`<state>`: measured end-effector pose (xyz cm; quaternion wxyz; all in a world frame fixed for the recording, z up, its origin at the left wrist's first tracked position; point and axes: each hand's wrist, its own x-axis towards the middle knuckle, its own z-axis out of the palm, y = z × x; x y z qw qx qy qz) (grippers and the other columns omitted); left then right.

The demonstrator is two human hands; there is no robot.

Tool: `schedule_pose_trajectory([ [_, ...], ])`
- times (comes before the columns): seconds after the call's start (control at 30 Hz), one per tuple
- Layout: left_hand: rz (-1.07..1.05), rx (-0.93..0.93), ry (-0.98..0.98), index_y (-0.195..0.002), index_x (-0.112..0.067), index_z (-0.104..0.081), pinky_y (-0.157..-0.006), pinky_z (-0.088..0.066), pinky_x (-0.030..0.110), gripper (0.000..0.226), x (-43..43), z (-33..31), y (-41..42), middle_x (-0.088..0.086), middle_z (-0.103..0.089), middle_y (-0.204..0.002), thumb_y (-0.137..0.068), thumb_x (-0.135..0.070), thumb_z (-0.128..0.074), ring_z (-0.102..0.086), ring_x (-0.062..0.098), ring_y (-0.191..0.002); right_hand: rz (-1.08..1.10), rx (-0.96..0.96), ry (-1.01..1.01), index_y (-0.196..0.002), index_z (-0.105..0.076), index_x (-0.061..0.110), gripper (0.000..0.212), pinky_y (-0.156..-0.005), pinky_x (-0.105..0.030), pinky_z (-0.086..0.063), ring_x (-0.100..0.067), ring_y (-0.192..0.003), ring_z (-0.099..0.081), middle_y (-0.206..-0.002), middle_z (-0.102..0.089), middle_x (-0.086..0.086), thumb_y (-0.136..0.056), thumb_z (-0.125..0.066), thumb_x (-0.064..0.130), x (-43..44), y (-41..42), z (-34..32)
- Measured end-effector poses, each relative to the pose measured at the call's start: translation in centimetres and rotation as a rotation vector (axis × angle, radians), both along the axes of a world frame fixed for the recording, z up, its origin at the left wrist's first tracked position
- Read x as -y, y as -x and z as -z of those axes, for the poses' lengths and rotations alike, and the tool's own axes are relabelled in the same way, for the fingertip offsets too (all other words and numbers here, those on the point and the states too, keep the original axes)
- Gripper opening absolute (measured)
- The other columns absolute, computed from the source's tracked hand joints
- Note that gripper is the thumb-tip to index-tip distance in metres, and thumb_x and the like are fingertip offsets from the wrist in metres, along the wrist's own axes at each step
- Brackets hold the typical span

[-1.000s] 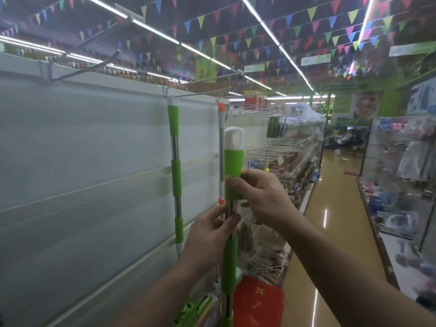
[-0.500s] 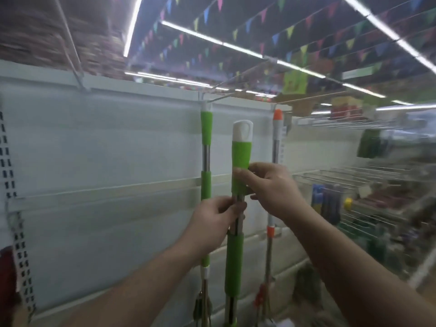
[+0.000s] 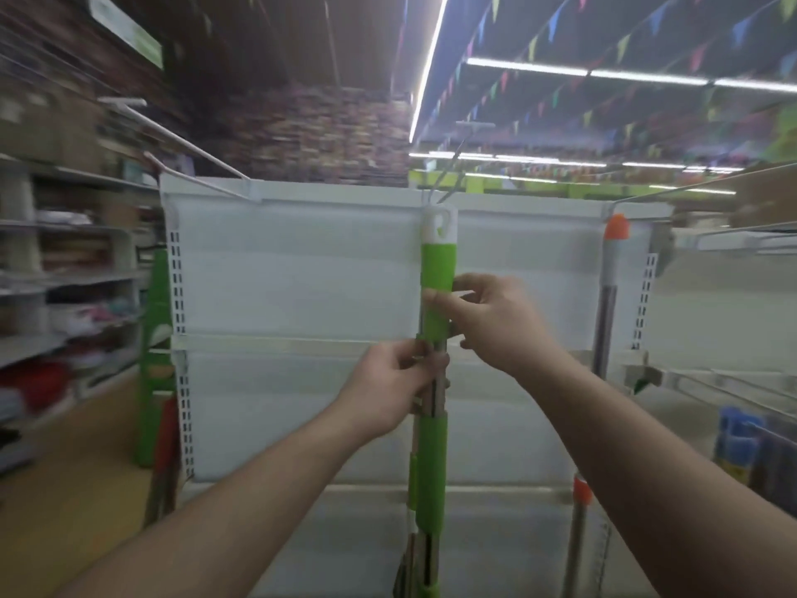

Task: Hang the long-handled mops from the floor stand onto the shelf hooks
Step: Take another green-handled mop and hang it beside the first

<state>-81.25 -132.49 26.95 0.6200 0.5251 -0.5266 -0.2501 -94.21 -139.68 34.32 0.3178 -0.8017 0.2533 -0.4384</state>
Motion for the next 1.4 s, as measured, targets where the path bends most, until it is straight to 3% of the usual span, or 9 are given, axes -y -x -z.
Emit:
schedule_pose_trajectory([
  [0.1, -0.036, 0.026, 0.017, -0.093, -0.014, -0.072, -0.07, -0.063, 0.043, 0.014, 0.0, -1.1, 0.7, 0.01, -0.074, -0.082, -0.101, -0.021, -0.064, -0.072, 0.024, -0.071, -0.018, 0.02, 0.018, -0.115, -0.076, 0.015, 0.038, -0.086, -0.052, -0.061, -0.025, -0.087, -0.078, -0.095, -0.081, -0.008, -0.09, -0.074, 0.043, 0.0, 0.6, -1.0],
  [0.2, -0.053, 0.053, 0.047, -0.088, -0.021, -0.074, -0.072, -0.064, 0.046, 0.014, -0.1, -2.0, 1.1, 0.006, -0.076, -0.08, -0.1, -0.025, -0.066, -0.073, 0.022, -0.073, -0.032, 0.055, 0.045, -0.111, -0.077, 0.017, 0.033, -0.086, -0.052, -0.061, -0.023, -0.085, -0.077, -0.092, -0.081, -0.006, -0.09, -0.073, 0.043, -0.5, 1.4, -1.9],
  [0.3, -0.027, 0.068, 0.089, -0.084, -0.026, -0.076, -0.067, -0.065, 0.04, 0.017, -0.2, -2.8, 1.6, 0.003, -0.077, -0.078, -0.099, -0.027, -0.067, -0.076, 0.02, -0.076, -0.029, 0.119, 0.075, -0.105, -0.078, 0.018, 0.028, -0.084, -0.052, -0.061, -0.024, -0.082, -0.078, -0.087, -0.081, -0.006, -0.09, -0.074, 0.041, -0.8, 2.1, -2.5],
  [0.63, -0.027, 0.084, 0.166, -0.091, -0.017, -0.072, -0.059, -0.061, 0.033, 0.014, 1.0, -3.5, 1.7, 0.007, -0.075, -0.075, -0.1, -0.025, -0.066, -0.074, 0.018, -0.068, -0.008, 0.117, 0.081, -0.103, -0.078, 0.021, 0.025, -0.079, -0.048, -0.064, -0.02, -0.078, -0.078, -0.083, -0.081, -0.003, -0.091, -0.072, 0.041, 0.3, 2.2, -3.7],
  [0.9, -0.054, 0.08, 0.165, -0.088, -0.022, -0.073, -0.065, -0.064, 0.042, 0.014, 2.7, -2.4, 0.6, 0.005, -0.074, -0.074, -0.099, -0.027, -0.066, -0.073, 0.019, -0.067, -0.009, 0.092, 0.067, -0.108, -0.08, 0.019, 0.028, -0.08, -0.05, -0.063, -0.023, -0.079, -0.078, -0.086, -0.081, -0.005, -0.092, -0.071, 0.042, 1.8, 0.6, -2.9],
  [1.0, -0.053, 0.088, 0.176, -0.089, -0.023, -0.073, -0.072, -0.065, 0.051, 0.013, 3.0, -2.3, 0.2, 0.003, -0.075, -0.074, -0.098, -0.031, -0.067, -0.073, 0.02, -0.069, -0.014, 0.094, 0.082, -0.109, -0.08, 0.021, 0.03, -0.081, -0.049, -0.063, -0.019, -0.08, -0.078, -0.087, -0.082, -0.003, -0.092, -0.07, 0.044, 2.2, 0.3, -2.9],
  [1.23, -0.088, 0.106, 0.169, -0.079, -0.036, -0.075, -0.078, -0.063, 0.06, 0.017, 5.2, -2.0, -1.0, 0.0, -0.074, -0.073, -0.084, -0.05, -0.067, -0.072, 0.024, -0.07, -0.019, 0.093, 0.067, -0.105, -0.081, 0.021, 0.026, -0.082, -0.052, -0.062, -0.024, -0.083, -0.078, -0.086, -0.082, -0.004, -0.095, -0.068, 0.04, 4.0, -1.3, -2.6],
  [1.4, -0.127, 0.11, 0.15, -0.085, -0.041, -0.075, -0.077, -0.062, 0.061, 0.026, 7.6, -0.9, -2.2, -0.001, -0.074, -0.072, -0.077, -0.063, -0.065, -0.074, 0.03, -0.073, 0.017, 0.078, 0.055, -0.097, -0.081, 0.023, 0.022, -0.081, -0.054, -0.061, -0.026, -0.081, -0.077, -0.082, -0.081, -0.003, -0.095, -0.068, 0.041, 6.1, -2.9, -1.7],
])
